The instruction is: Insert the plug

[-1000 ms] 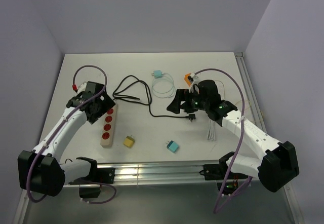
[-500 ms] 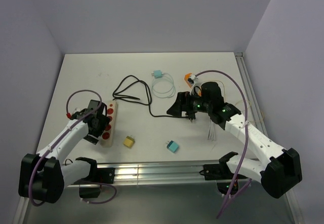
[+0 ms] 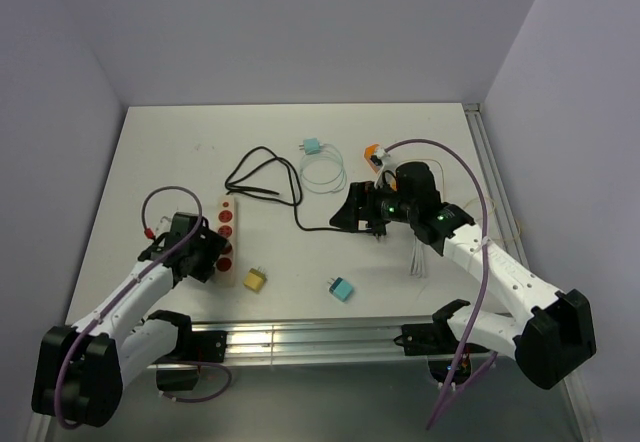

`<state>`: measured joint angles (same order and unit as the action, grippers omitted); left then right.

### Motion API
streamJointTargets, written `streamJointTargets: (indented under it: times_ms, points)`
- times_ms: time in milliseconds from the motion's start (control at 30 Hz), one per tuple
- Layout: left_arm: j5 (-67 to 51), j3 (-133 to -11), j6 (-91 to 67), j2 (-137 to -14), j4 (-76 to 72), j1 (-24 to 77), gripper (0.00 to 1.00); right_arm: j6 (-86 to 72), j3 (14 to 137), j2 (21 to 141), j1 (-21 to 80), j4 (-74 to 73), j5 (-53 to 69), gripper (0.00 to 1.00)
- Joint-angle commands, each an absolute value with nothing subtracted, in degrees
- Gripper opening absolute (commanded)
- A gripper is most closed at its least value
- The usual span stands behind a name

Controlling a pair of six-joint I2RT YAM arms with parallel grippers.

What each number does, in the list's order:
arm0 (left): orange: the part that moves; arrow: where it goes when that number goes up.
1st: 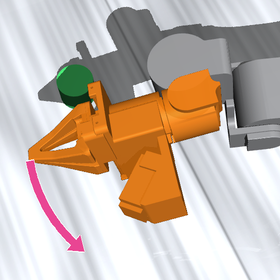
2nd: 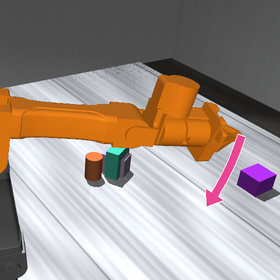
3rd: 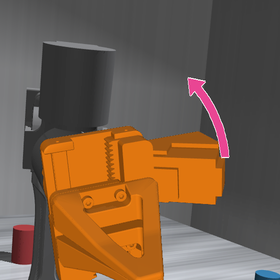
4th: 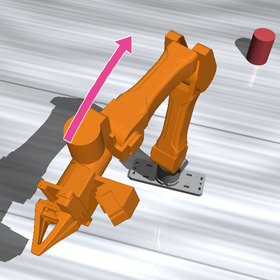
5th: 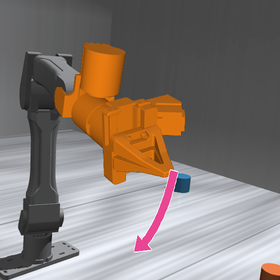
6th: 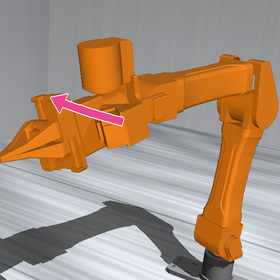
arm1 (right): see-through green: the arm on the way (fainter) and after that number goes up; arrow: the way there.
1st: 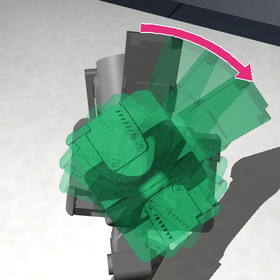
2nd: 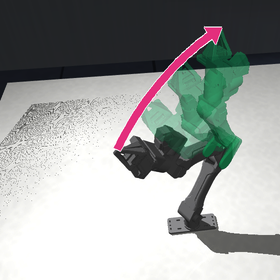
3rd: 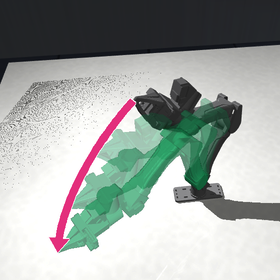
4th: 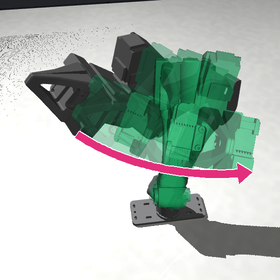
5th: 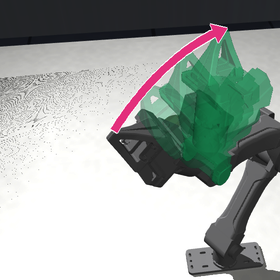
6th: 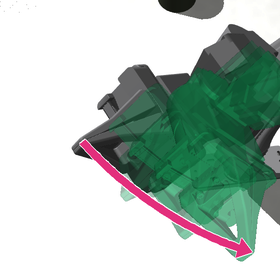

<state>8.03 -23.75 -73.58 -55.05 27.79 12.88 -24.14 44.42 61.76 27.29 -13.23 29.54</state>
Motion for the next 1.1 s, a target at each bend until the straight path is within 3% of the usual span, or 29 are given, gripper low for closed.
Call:
streamJointTargets:
  times_ms: [0,133,400,633,800,1067]
  points:
    - [-4.9,-23.9,-72.4,-56.5,14.0,16.0,0.74,-22.9,45.3,61.3,28.6,-14.0,25.9,1.0]
    - [-7.2,-24.9,-70.0,-54.8,9.4,18.6,0.73,-23.7,45.4,61.2,29.2,-14.9,24.2,1.0]
    - [-0.3,-35.9,-60.0,-51.9,22.7,22.1,0.83,-23.6,45.3,60.8,29.4,-15.4,22.4,1.0]
    - [-1.8,-45.1,-51.2,-58.2,20.0,31.9,0.9,-27.0,46.2,58.5,29.2,-22.5,6.2,1.0]
    - [6.4,-56.2,-59.3,-70.0,35.4,40.3,0.86,-27.6,48.2,57.0,28.3,-26.2,2.5,1.0]
    - [8.6,-57.6,-73.0,-77.9,46.1,49.4,0.85,-27.2,48.5,57.0,28.4,-27.7,1.1,1.0]
